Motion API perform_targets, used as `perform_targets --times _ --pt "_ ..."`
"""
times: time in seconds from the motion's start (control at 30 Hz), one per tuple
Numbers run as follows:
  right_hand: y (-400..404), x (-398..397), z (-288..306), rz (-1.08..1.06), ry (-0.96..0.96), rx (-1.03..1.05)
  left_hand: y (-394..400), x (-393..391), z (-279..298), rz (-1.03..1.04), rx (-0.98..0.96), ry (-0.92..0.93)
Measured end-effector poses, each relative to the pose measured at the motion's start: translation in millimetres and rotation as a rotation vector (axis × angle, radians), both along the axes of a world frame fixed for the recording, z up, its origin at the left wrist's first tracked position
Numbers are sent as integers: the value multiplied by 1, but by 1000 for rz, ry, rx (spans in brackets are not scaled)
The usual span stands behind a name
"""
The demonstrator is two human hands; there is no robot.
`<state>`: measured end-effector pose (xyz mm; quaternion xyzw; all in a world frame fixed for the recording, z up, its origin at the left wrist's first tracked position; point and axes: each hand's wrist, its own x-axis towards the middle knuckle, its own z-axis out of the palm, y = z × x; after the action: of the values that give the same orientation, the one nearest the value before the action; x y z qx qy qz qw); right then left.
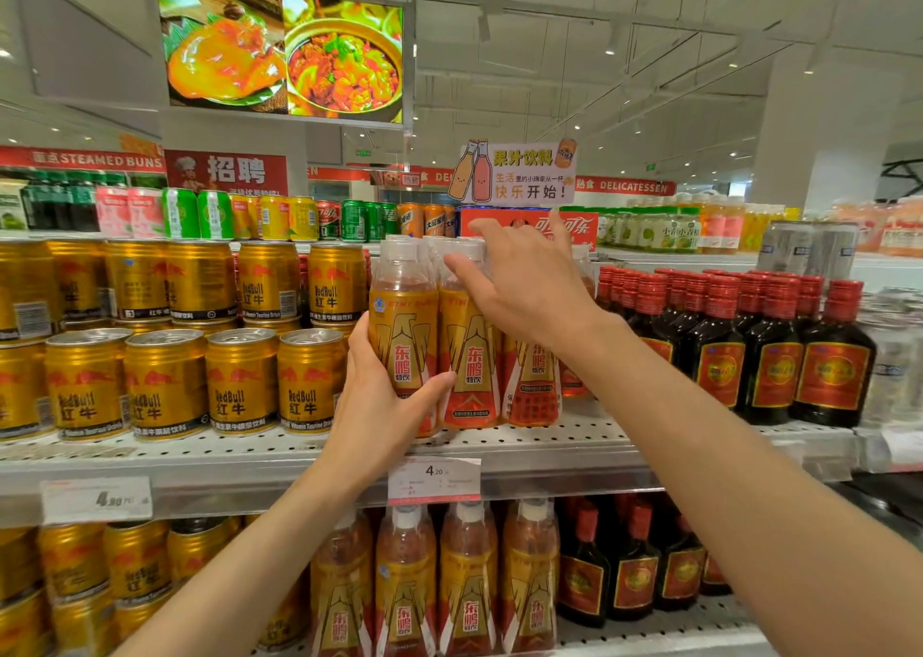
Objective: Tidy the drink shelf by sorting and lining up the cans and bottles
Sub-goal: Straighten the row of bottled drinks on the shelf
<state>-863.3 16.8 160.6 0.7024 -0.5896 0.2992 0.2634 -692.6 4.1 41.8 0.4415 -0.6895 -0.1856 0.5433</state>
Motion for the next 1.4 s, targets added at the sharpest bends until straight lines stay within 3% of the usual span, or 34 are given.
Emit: perform_targets --times 0.27,0.73,0.87,1.07,1.2,1.4 --pt "-12 -1 5 120 -176 -8 2 -1 2 -51 2 22" --pt "3 -5 -5 146 -172 -44 1 -1 0 -58 -2 27" --pt "24 -24 -42 220 -383 -169 2 -3 1 -26 5 18" --pt "42 -39 -104 170 -721 98 2 -7 1 0 -7 19" --pt "36 -40 -119 135 -723 234 2 -7 0 12 -2 10" --pt "39 -39 -119 104 -712 189 3 -6 1 22 7 -4"
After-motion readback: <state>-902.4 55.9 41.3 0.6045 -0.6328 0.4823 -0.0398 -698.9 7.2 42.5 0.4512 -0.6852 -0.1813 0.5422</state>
